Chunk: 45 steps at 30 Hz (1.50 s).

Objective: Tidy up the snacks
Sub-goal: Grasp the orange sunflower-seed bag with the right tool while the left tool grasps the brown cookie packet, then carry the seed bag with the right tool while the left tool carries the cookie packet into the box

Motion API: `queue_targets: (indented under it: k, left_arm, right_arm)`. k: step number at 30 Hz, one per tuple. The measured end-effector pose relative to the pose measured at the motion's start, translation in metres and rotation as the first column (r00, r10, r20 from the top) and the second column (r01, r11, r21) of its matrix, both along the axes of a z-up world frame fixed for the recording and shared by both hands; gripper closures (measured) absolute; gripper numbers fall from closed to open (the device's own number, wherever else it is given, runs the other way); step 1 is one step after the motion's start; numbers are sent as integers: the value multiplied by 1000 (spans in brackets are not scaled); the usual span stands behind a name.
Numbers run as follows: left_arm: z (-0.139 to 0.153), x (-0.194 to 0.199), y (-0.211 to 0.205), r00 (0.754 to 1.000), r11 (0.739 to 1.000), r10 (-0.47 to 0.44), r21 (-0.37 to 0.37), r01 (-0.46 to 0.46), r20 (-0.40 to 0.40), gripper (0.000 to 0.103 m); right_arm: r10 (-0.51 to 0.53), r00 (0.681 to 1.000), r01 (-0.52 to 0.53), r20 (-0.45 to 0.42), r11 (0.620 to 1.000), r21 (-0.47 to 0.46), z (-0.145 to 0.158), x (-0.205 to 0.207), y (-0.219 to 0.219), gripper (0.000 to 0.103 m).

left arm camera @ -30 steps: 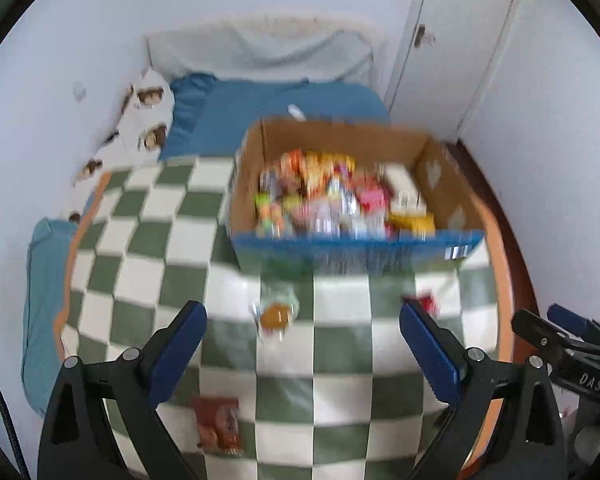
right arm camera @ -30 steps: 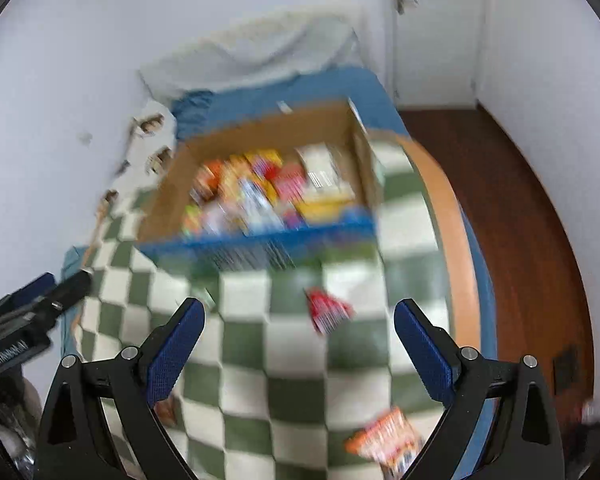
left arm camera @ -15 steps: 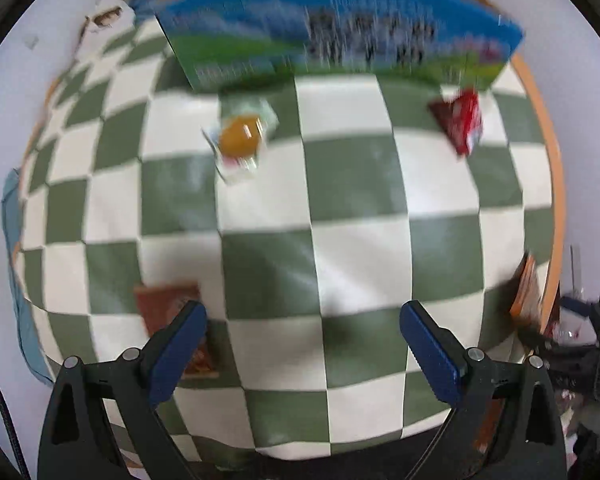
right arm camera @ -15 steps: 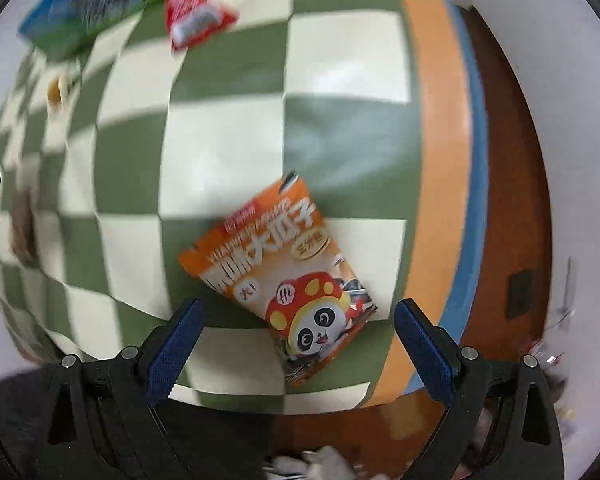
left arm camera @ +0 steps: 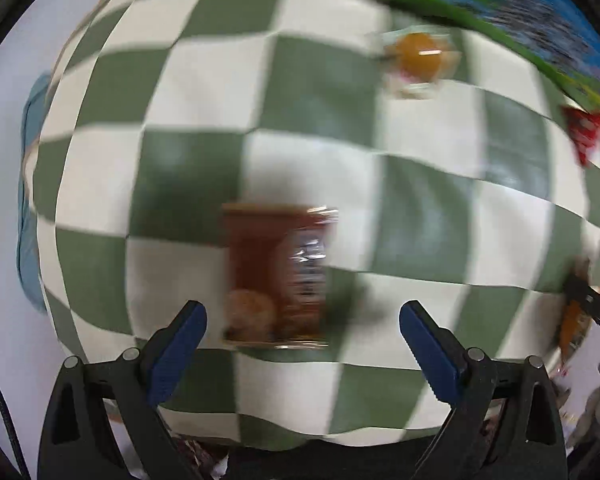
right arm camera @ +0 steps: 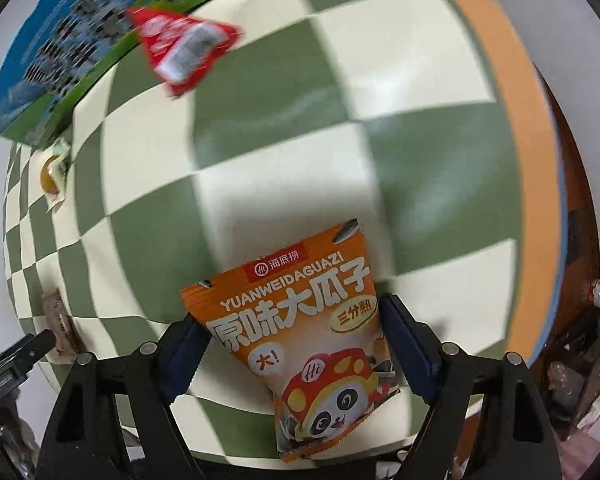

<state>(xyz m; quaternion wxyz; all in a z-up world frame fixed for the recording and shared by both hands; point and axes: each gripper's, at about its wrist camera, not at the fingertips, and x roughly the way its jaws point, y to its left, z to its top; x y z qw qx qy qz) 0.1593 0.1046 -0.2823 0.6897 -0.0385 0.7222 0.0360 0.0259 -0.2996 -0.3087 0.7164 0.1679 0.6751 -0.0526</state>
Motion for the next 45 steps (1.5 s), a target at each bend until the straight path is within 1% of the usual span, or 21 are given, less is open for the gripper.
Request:
queue_targets:
  k: [1, 4, 5, 7, 9, 14, 18, 21, 23, 25, 26, 28, 30, 33, 35, 37, 38, 40, 41, 43, 45]
  left_arm:
    - [-7, 0, 6, 1000, 1000, 16, 1, -16, -22, 4]
    - [-31, 1, 17, 995, 997, 47, -58, -52, -89, 4]
    - [-34, 2, 16, 995, 996, 42, -72, -49, -88, 5]
    - [-35, 3, 2, 998, 997, 1, -76, -6, -61, 19]
    - [-32, 6, -17, 998, 996, -49, -76, 46, -43, 49]
    - [-23, 20, -70, 993, 982, -117, -150, 112, -22, 49]
    - [-16, 30, -105, 988, 966, -156, -212, 149, -13, 49]
    - [-16, 32, -123, 982, 957, -187, -227, 179, -12, 49]
    - [-22, 32, -130, 980, 956, -197, -229, 186, -26, 49]
    - [-25, 34, -136, 979, 954, -203, -232, 191, -31, 47]
    - [-25, 35, -137, 979, 954, -201, -234, 188, -32, 47]
    - [-26, 38, -139, 980, 952, -195, -250, 179, -40, 44]
    - [-30, 38, -137, 980, 950, -192, -260, 173, -46, 39]
    - [-44, 50, -126, 979, 948, -196, -265, 174, -59, 33]
    - [-45, 53, -127, 978, 950, -200, -257, 178, -62, 33]
    - [-46, 54, -128, 980, 952, -192, -253, 171, -60, 33]
    - [-48, 57, -139, 981, 953, -187, -253, 167, -58, 33]
    - [-45, 57, -140, 983, 956, -176, -249, 158, -50, 33]
    - [-41, 53, -136, 984, 957, -171, -246, 155, -44, 36]
    - [-35, 47, -139, 984, 956, -179, -239, 168, -25, 46]
    - [-29, 33, -134, 979, 954, -201, -233, 191, -21, 49]
  right_arm:
    - [13, 1000, -13, -2, 1000, 2, 0, 3, 5, 16]
    - [63, 998, -63, -10, 998, 1, 5, 11, 18, 12]
    - [73, 997, -73, -9, 997, 5, 7, 13, 19, 11]
    - [78, 997, -77, -9, 997, 25, 11, 14, 18, 11]
    - [71, 997, -71, 3, 996, 45, 20, 13, 12, 11]
    - [91, 996, -92, 21, 995, 36, 43, 5, 1, 10]
    - [151, 988, -151, 16, 988, 39, 53, 3, -9, 10]
    - [232, 973, -232, 5, 972, 33, 48, -5, -11, 10]
    - [273, 962, -273, 16, 961, 40, 33, -3, -11, 10]
    - [280, 960, -280, 16, 960, 25, 24, -5, -13, 13]
    - [275, 961, -276, 16, 961, 33, 21, -6, -15, 26]
    - [225, 974, -226, 25, 973, 43, 18, -8, -22, 34]
    - [148, 988, -150, 45, 988, 46, 21, -4, -28, 34]
    - [60, 995, -69, 81, 991, 117, 27, 2, -35, 31]
    - [35, 997, -46, 73, 987, 157, 32, 3, -43, 17]
    - [17, 997, -29, 73, 987, 159, 38, -1, -51, 15]
    - [16, 997, -28, 76, 988, 155, 41, -3, -56, 15]
    - [37, 997, -47, 71, 989, 139, 44, -6, -63, 15]
    - [46, 997, -54, 63, 989, 135, 41, -8, -66, 15]
    - [45, 998, -52, 45, 988, 148, 30, -9, -64, 15]
    - [45, 998, -52, 51, 989, 142, 20, -9, -60, 15]
